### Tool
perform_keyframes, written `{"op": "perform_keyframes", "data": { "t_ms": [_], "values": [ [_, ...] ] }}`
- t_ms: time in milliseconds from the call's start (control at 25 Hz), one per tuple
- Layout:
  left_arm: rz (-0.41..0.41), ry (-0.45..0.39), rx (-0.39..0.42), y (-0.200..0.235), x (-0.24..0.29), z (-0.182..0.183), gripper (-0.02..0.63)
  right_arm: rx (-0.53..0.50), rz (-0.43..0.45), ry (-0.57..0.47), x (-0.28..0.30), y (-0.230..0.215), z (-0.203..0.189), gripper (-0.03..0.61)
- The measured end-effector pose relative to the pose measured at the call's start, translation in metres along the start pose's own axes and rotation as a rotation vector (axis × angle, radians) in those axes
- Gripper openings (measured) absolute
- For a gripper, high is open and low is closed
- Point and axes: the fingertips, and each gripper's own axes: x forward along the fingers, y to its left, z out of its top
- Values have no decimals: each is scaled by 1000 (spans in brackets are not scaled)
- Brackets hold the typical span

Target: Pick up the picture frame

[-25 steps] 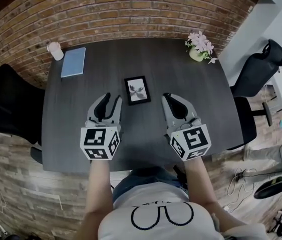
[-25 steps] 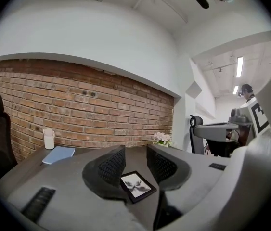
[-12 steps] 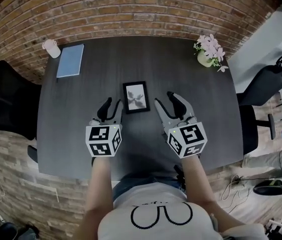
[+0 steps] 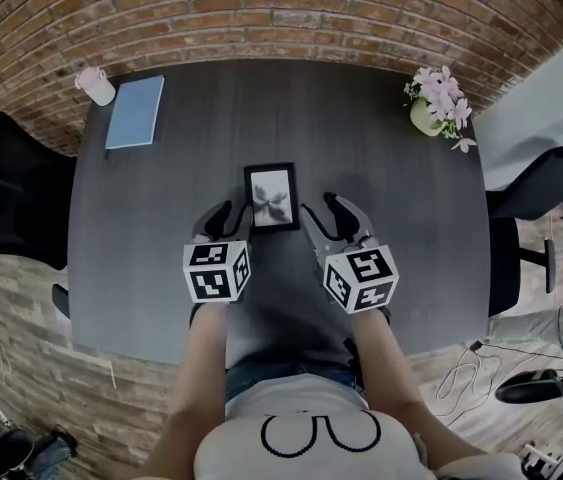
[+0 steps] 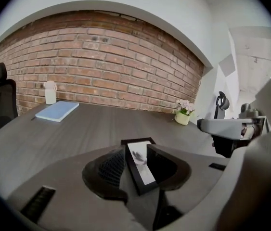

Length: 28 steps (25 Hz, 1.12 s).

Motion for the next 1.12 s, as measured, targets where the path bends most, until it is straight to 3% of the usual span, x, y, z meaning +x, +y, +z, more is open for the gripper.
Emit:
{"op": "perform_keyframes", "data": {
  "t_ms": [400, 760, 960, 1120],
  "values": [
    [48, 160, -103, 10, 46, -43, 137, 71, 3, 83, 21, -20, -40, 192],
    [85, 253, -117, 10, 70, -53, 127, 77, 5, 106, 30, -27, -49, 190],
    [80, 269, -168, 12, 70, -54, 95, 75, -3, 107, 29, -30, -48, 189],
    [27, 278, -265, 13, 71, -56, 72, 74, -5, 105, 28, -28, -48, 187]
  ]
}}
